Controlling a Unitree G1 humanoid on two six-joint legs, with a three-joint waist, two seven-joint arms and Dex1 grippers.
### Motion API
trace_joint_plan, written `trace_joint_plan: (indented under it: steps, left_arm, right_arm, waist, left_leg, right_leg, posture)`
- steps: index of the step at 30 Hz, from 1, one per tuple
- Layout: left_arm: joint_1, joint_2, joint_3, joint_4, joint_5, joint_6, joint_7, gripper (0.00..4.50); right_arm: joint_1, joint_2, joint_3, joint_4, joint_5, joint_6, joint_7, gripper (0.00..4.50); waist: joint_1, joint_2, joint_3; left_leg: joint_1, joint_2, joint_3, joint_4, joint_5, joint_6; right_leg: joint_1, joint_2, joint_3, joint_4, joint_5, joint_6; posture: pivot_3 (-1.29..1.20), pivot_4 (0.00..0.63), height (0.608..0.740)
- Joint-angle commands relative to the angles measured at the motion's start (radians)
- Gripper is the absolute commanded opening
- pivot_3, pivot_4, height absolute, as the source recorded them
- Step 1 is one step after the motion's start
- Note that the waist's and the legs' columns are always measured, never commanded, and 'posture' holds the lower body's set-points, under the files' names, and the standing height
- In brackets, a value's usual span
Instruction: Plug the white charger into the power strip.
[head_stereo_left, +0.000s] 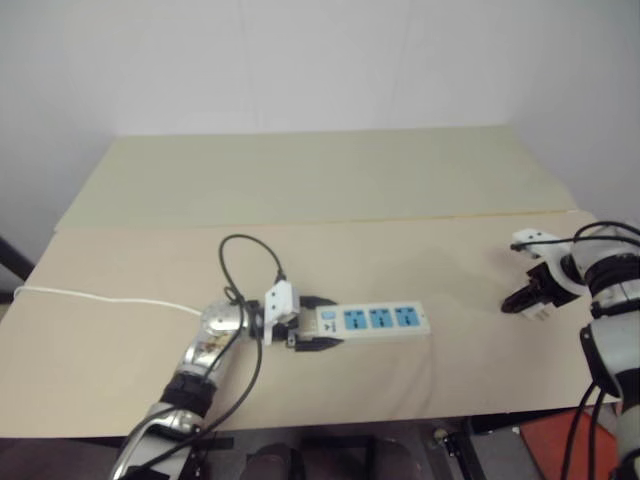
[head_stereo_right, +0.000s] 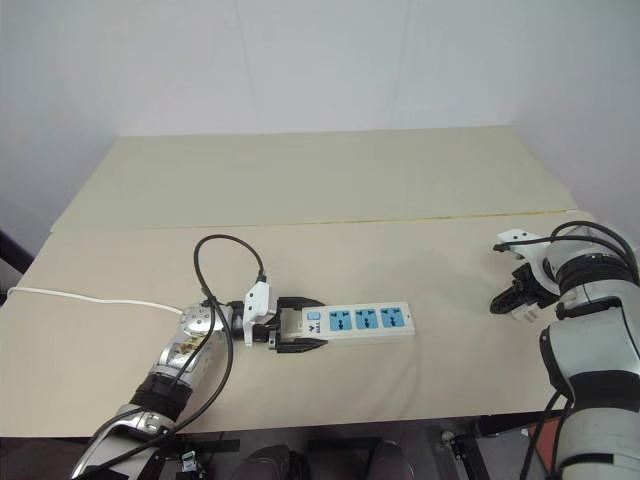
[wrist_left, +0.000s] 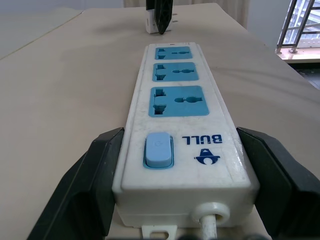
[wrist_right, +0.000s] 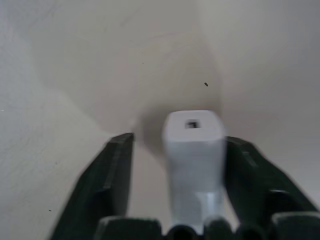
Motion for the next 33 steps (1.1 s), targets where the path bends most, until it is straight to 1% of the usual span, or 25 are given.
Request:
trace_joint_plan:
  steps: [1, 2, 3, 10, 15, 16, 19, 21, 25, 27, 29, 33]
  left_arm:
    - [0.037, 0.015, -0.047, 0.012, 0.03, 0.038, -0.01, 3.26]
    - [0.037, 0.017, -0.047, 0.011, 0.03, 0.039, -0.01, 3.26]
    - [0.037, 0.02, -0.046, 0.011, 0.03, 0.039, -0.01, 3.26]
    - [0.036, 0.025, -0.045, 0.01, 0.03, 0.042, -0.008, 3.26]
    - [0.027, 0.031, -0.049, 0.019, 0.031, 0.04, -0.022, 3.26]
    - [0.022, 0.032, -0.049, 0.023, 0.031, 0.042, -0.024, 3.26]
    - [0.005, 0.034, -0.052, 0.035, 0.03, 0.046, -0.034, 3.26]
    - [-0.007, 0.036, -0.053, 0.043, 0.029, 0.048, -0.038, 3.26]
    - [-0.034, 0.041, -0.055, 0.063, 0.029, 0.048, -0.054, 3.26]
    - [-0.046, 0.044, -0.052, 0.072, 0.029, 0.05, -0.06, 3.26]
    - [-0.057, 0.049, -0.05, 0.079, 0.03, 0.05, -0.064, 3.26]
    - [-0.069, 0.059, -0.046, 0.086, 0.031, 0.053, -0.073, 3.26]
  right_arm:
    - [0.002, -0.001, -0.02, 0.0, -0.009, -0.011, 0.007, 1.59]
    - [0.002, 0.0, -0.02, 0.0, -0.01, -0.01, 0.008, 1.25]
    - [0.002, 0.001, -0.022, 0.0, -0.01, -0.01, 0.007, 1.14]
    - [0.008, 0.001, -0.038, -0.009, -0.011, -0.014, -0.007, 1.14]
    - [0.001, -0.022, -0.137, -0.121, 0.053, -0.053, -0.049, 1.14]
    - [0.02, -0.025, -0.202, -0.188, 0.103, -0.057, -0.072, 1.14]
    - [0.103, -0.035, -0.343, -0.411, 0.229, -0.051, -0.07, 1.14]
    - [0.178, -0.021, -0.427, -0.56, 0.301, -0.044, -0.093, 1.14]
    - [0.332, 0.05, -0.56, -0.878, 0.471, -0.01, -0.12, 1.14]
    - [0.396, 0.103, -0.603, -1.022, 0.55, 0.004, -0.142, 1.14]
    - [0.447, 0.167, -0.624, -1.124, 0.61, -0.001, -0.182, 1.14]
    - [0.526, 0.267, -0.616, -1.214, 0.697, -0.054, -0.204, 1.14]
  waist:
    - [-0.001, 0.0, 0.0]
    - [-0.001, 0.0, 0.0]
    - [-0.001, 0.0, 0.0]
    - [-0.003, 0.0, 0.0]
    - [-0.006, 0.0, 0.0]
    - [-0.006, 0.0, 0.0]
    - [-0.001, 0.0, 0.0]
    - [0.003, 0.0, 0.0]
    - [0.004, 0.0, 0.0]
    - [0.003, 0.0, 0.0]
    - [0.003, 0.0, 0.0]
    - [0.004, 0.0, 0.0]
  left_leg:
    - [0.0, 0.0, 0.0, 0.0, 0.0, 0.0]
    - [0.0, 0.0, 0.0, 0.0, 0.0, 0.0]
    - [0.0, 0.0, 0.0, 0.0, 0.0, 0.0]
    - [0.001, 0.001, 0.0, 0.0, 0.0, -0.001]
    - [0.001, 0.001, 0.001, 0.0, 0.0, -0.001]
    - [0.001, 0.001, 0.001, 0.0, 0.0, -0.001]
    - [0.001, 0.002, 0.0, -0.001, 0.001, -0.001]
    - [0.001, 0.002, 0.0, -0.001, 0.001, -0.001]
    - [0.0, 0.002, 0.0, -0.001, 0.001, -0.001]
    - [0.001, 0.002, 0.0, -0.001, 0.001, -0.002]
    - [0.001, 0.002, 0.0, -0.001, 0.001, -0.002]
    - [0.001, 0.002, 0.0, -0.001, 0.001, -0.002]
  right_leg:
    - [0.0, 0.0, 0.0, 0.0, 0.0, 0.0]
    - [0.0, 0.0, 0.0, 0.0, 0.0, 0.0]
    - [0.0, 0.001, 0.0, 0.0, 0.0, 0.0]
    - [0.0, 0.001, 0.0, 0.0, 0.0, 0.0]
    - [0.0, 0.001, 0.001, 0.0, 0.0, -0.001]
    - [0.0, 0.001, 0.001, 0.0, 0.0, -0.001]
    - [0.0, 0.002, 0.001, 0.0, 0.0, -0.001]
    - [0.0, 0.002, 0.0, 0.0, 0.0, -0.001]
    - [0.001, 0.002, 0.0, 0.0, 0.001, -0.001]
    - [0.0, 0.002, 0.0, 0.0, 0.001, -0.001]
    - [0.0, 0.002, 0.0, 0.0, 0.001, -0.001]
    - [0.001, 0.003, 0.0, 0.001, 0.001, -0.002]
  posture:
    - [0.0, 0.15, 0.74]
    - [0.0, 0.15, 0.74]
    - [0.0, 0.15, 0.74]
    - [0.0, 0.15, 0.74]
    - [0.0, 0.15, 0.74]
    - [0.0, 0.15, 0.74]
    - [0.0, 0.15, 0.74]
    - [0.0, 0.15, 0.74]
    - [0.0, 0.15, 0.74]
    - [0.0, 0.15, 0.74]
    - [0.0, 0.15, 0.74]
    - [0.0, 0.15, 0.74]
